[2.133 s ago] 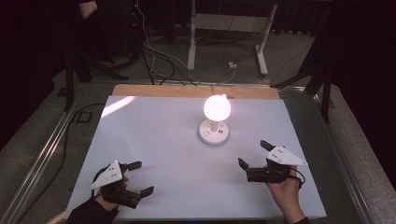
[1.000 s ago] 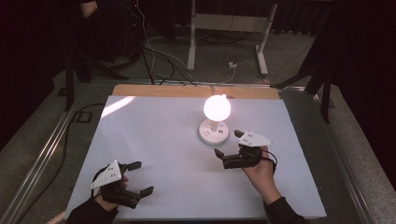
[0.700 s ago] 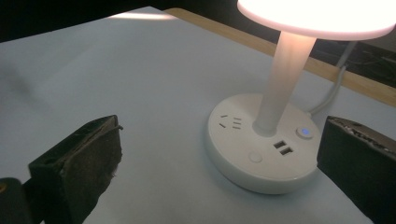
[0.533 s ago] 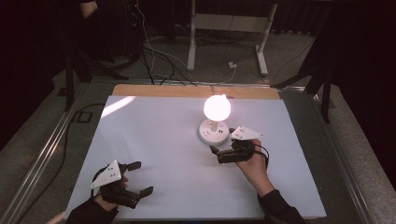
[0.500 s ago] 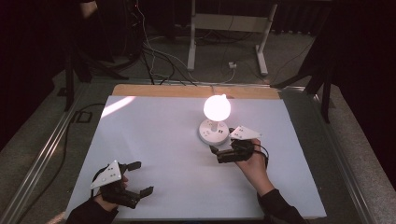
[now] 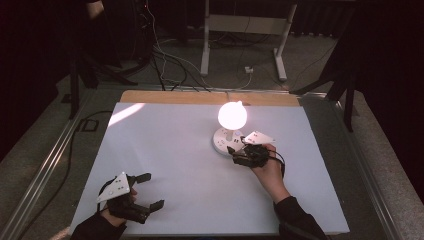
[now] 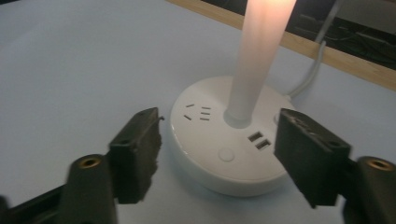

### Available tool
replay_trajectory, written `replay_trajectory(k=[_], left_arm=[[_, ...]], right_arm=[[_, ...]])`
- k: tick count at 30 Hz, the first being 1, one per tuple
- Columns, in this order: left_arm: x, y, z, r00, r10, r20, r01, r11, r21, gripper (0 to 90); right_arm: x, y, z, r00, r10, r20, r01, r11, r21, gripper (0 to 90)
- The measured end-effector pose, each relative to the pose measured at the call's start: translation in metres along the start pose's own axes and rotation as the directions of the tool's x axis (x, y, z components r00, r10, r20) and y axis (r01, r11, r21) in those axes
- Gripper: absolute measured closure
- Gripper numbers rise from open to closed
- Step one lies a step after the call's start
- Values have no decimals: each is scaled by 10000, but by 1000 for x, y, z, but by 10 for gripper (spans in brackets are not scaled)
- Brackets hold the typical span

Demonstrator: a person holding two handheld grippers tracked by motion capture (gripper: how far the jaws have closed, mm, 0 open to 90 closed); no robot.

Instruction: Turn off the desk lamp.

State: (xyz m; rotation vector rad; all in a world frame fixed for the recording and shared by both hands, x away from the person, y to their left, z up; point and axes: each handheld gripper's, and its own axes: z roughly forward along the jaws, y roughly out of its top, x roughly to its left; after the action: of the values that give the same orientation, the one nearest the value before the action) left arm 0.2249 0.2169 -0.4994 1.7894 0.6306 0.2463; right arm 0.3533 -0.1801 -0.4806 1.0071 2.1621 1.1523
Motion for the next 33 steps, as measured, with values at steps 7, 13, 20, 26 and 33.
replay_trajectory(k=[7, 13, 20, 26, 33], left_arm=[[0, 0, -1, 10000, 12, 46, -12, 10000, -33, 6], [0, 0, -1, 10000, 8, 41, -8, 10000, -34, 6], [0, 0, -1, 10000, -20, 45, 21, 10000, -30, 6], [0, 0, -1, 10000, -2, 35, 2, 10000, -10, 6], [0, 0, -1, 10000, -3, 54, 3, 10000, -20, 6]], right_arm=[[-3, 2, 3, 9995, 162, 284, -168, 9996, 211, 676], [-8, -1, 11, 9983, 351, 467, -380, 9974, 612, 865], [-6, -4, 20, 9978, 387, 542, -434, 9951, 883, 896], [-6, -5, 25, 9971, 513, 560, -564, 9940, 938, 897], [-5, -6, 31, 9974, 453, 556, -506, 9940, 966, 897]])
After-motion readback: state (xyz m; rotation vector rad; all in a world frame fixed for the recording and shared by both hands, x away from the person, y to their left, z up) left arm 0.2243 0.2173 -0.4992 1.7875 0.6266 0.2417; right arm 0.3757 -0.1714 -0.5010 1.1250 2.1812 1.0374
